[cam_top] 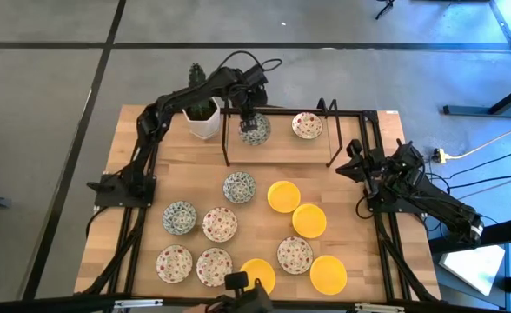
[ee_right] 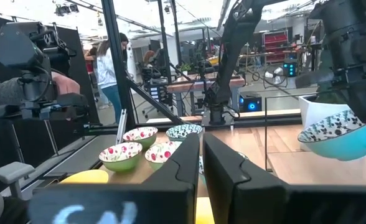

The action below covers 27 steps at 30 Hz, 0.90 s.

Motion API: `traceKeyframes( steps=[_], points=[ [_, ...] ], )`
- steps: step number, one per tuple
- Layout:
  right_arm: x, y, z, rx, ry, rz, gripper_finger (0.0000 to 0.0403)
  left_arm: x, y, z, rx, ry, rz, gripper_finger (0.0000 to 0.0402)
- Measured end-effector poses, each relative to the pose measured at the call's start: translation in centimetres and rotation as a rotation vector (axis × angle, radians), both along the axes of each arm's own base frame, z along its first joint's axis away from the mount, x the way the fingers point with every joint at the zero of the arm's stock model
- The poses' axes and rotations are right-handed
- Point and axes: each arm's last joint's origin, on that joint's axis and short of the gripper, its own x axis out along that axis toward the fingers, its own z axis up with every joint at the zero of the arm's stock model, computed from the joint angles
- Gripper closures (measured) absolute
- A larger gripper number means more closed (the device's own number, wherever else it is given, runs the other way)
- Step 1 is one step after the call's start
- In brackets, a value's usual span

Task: Pick & Place Mini bowls
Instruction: Put the blue printed bowl on the shelf

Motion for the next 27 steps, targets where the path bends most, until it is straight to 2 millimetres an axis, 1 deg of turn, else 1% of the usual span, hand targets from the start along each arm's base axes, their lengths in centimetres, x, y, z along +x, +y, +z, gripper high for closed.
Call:
traceKeyframes(
  steps=[7,18,27],
  points=[
    [0.0,0.0,0.0,0.0,0.0,0.0,0.0379,0.6,0.3,-2.0,-0.019,0.055,0.005,0.0395],
    [0.0,0.0,0.0,0.0,0.0,0.0,0.0379,0.8,0.5,-3.3,-0.023,0.11,0.006,0.0395],
    [0.0,0.0,0.0,0.0,0.0,0.0,0.0379,0.9,0.7,-3.8,-0.011,0.132,0.015,0.0393]
  ],
)
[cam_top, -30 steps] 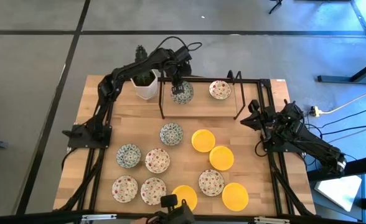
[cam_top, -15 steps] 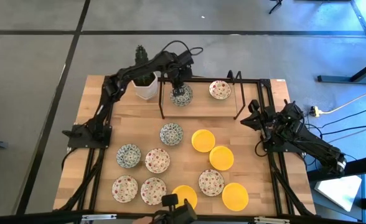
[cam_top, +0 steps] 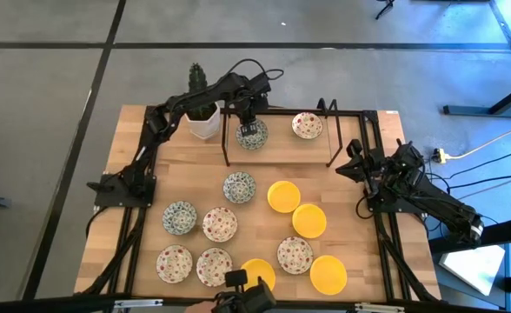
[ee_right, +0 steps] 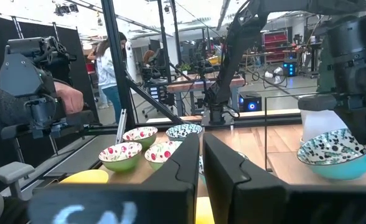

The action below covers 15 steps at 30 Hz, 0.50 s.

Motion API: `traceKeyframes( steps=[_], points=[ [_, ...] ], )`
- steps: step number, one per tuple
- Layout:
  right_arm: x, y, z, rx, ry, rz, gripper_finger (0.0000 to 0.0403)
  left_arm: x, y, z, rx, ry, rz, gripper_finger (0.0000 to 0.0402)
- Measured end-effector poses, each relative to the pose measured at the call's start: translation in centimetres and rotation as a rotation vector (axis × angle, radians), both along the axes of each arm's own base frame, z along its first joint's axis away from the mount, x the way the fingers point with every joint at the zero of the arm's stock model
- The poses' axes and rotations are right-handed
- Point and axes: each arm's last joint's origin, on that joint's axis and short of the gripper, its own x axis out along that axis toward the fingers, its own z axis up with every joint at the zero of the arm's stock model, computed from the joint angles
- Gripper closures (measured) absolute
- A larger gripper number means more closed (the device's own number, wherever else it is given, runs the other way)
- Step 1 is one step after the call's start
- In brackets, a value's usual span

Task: Pick & Place Mini bowls
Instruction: Put the blue printed bowl on the shelf

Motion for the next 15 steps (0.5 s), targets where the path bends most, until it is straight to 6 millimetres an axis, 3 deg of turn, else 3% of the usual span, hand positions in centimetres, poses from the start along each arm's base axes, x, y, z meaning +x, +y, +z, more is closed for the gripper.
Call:
traceKeyframes(
  steps=[15],
  points=[
    [0.01,0.01,-0.03,0.012,0.005,0.004,0.0379,0.11,0.13,-0.45,-0.004,0.005,-0.003,0.0368]
  ],
)
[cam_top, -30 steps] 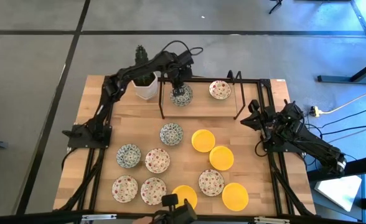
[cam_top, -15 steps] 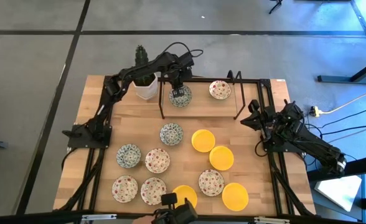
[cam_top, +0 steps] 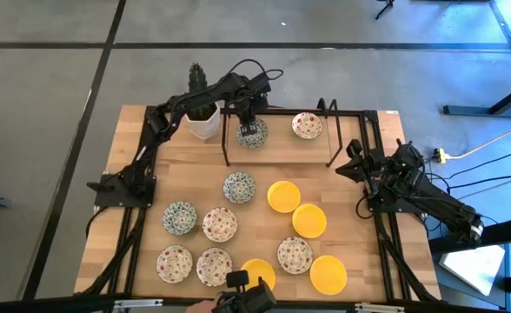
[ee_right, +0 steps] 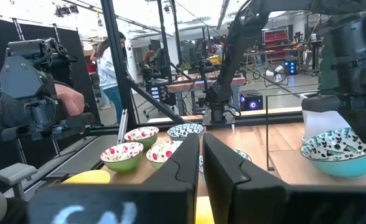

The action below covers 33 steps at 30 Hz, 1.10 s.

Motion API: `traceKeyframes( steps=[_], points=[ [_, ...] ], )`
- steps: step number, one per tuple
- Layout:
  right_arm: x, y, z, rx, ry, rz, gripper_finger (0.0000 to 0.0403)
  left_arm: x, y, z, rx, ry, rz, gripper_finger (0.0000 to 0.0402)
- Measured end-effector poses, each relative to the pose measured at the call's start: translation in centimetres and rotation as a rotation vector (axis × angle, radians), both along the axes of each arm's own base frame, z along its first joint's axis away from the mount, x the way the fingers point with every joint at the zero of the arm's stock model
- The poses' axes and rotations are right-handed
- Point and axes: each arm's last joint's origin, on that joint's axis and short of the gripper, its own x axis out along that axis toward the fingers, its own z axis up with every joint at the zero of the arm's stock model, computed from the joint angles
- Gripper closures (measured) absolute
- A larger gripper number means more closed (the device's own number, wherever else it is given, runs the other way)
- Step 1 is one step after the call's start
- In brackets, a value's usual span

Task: Pick & Place Mini bowls
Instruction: Put the blue printed bowl on the shelf, then put the yellow bowl on the shelf

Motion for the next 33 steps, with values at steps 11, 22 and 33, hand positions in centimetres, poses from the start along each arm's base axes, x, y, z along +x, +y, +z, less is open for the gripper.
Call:
traceKeyframes(
  steps=[11,22,33],
  points=[
    [0.0,0.0,0.0,0.0,0.0,-0.001,0.0379,0.0,-0.1,-0.1,-0.007,0.002,-0.012,0.032],
    [0.0,0.0,0.0,0.003,0.002,0.0,0.0379,-0.1,0.2,-0.1,0.096,0.071,-0.014,0.0257],
    [0.0,0.0,0.0,0.006,0.005,0.0,0.0379,1.2,-1.6,4.3,0.201,-0.013,-0.155,0.0213]
  ],
)
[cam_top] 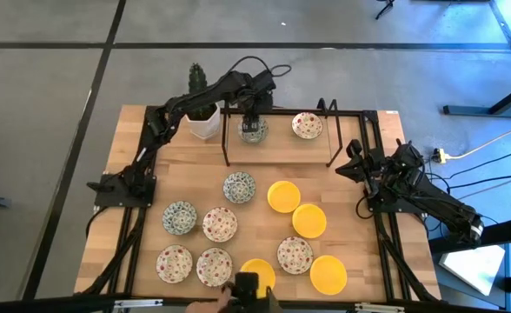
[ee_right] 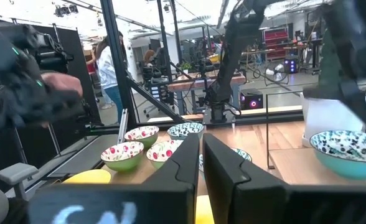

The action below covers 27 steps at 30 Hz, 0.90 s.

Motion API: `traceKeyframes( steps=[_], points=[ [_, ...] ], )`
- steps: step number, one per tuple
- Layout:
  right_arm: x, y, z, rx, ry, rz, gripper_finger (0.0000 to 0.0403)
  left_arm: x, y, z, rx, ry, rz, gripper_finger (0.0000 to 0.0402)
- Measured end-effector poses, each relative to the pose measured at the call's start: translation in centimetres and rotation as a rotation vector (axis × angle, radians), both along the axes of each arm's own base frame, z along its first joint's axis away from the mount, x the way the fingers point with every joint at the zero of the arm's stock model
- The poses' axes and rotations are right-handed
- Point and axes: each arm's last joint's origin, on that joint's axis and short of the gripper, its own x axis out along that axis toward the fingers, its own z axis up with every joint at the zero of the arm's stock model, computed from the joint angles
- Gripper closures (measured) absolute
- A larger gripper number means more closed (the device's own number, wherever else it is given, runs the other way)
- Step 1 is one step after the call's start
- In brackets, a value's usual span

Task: Pick & Place Mini bowls
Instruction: Put the yellow bowl on the shelf

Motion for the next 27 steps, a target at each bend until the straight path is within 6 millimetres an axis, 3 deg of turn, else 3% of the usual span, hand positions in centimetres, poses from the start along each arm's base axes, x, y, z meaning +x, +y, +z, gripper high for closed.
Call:
traceKeyframes(
  steps=[3,6,11,14,18,23,27],
  points=[
    [0.0,0.0,0.0,0.002,0.002,0.003,0.0379,0.0,-1.9,4.0,0.055,-0.094,-0.06,0.0213],
    [0.0,0.0,0.0,0.004,0.005,0.017,0.0379,-1.6,-4.4,8.6,0.069,-0.206,-0.123,0.022],
    [0.0,0.1,-0.3,0.017,0.029,0.044,0.0379,-6.9,-9.1,15.7,0.049,-0.439,-0.253,0.0271],
    [0.0,0.1,-0.5,0.028,0.051,0.043,0.0379,-10.8,-11.0,17.8,0.09,-0.542,-0.275,0.0324],
    [0.1,0.2,-0.6,0.027,0.053,0.053,0.0379,-15.7,-12.4,16.8,0.117,-0.647,-0.219,0.039],
    [0.2,0.4,-0.7,0.02,0.054,0.075,0.0379,-20.9,-13.6,10.5,0.12,-0.786,-0.15,0.0398],
    [0.4,0.5,-0.7,0.01,0.047,0.044,0.0379,-25.1,-14.9,7.5,0.189,-1.098,-0.022,0.0399]
  ],
)
